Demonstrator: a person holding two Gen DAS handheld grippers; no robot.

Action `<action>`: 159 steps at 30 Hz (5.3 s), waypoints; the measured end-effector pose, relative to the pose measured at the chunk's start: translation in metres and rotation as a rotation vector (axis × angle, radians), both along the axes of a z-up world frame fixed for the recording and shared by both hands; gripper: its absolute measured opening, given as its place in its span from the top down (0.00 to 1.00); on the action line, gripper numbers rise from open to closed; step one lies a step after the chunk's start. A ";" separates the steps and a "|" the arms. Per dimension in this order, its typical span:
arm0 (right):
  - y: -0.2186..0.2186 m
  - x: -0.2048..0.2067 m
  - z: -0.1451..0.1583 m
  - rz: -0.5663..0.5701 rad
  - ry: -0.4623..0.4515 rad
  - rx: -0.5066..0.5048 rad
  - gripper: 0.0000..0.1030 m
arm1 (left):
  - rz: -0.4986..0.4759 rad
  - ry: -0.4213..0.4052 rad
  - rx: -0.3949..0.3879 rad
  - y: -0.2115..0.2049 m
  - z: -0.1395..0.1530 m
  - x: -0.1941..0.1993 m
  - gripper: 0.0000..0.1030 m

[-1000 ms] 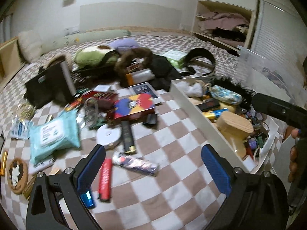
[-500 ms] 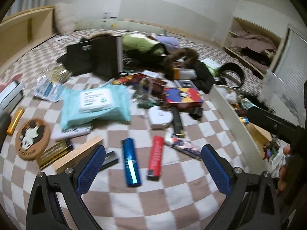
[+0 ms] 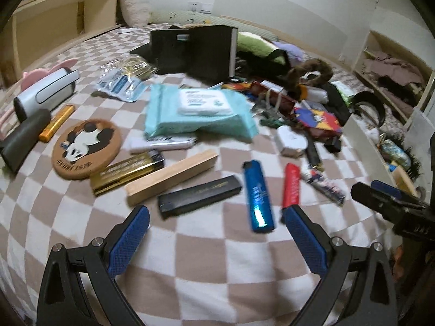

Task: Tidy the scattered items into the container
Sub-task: 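Move the left gripper toward the black lighter while the right gripper approaches the white printed lighter, then lower the left gripper onto the black lighter and close it, then close the right gripper on the white printed lighter while the left gripper holds the black lighter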

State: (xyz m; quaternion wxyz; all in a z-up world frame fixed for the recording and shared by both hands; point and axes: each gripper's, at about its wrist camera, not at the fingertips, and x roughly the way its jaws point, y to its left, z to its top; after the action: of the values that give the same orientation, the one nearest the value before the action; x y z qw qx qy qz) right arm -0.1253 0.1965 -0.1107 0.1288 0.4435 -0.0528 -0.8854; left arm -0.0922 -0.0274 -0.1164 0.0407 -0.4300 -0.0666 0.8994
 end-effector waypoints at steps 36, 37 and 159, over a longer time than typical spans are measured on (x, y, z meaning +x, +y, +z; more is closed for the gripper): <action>-0.033 -0.063 -0.018 -0.104 -0.047 0.233 0.00 | -0.017 -0.045 -0.029 -0.012 -0.012 -0.008 0.02; -0.035 -0.066 -0.020 -0.107 -0.052 0.235 0.00 | -0.017 -0.045 -0.029 -0.012 -0.012 -0.007 0.02; -0.040 -0.043 -0.022 0.489 -0.007 0.213 0.19 | 0.122 -0.004 -0.083 -0.013 -0.019 -0.005 0.20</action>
State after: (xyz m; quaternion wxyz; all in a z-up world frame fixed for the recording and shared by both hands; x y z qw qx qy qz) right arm -0.1682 0.1567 -0.1331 0.2914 0.4571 0.1487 -0.8270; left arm -0.0976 -0.0406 -0.1350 -0.0321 -0.4285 -0.0555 0.9013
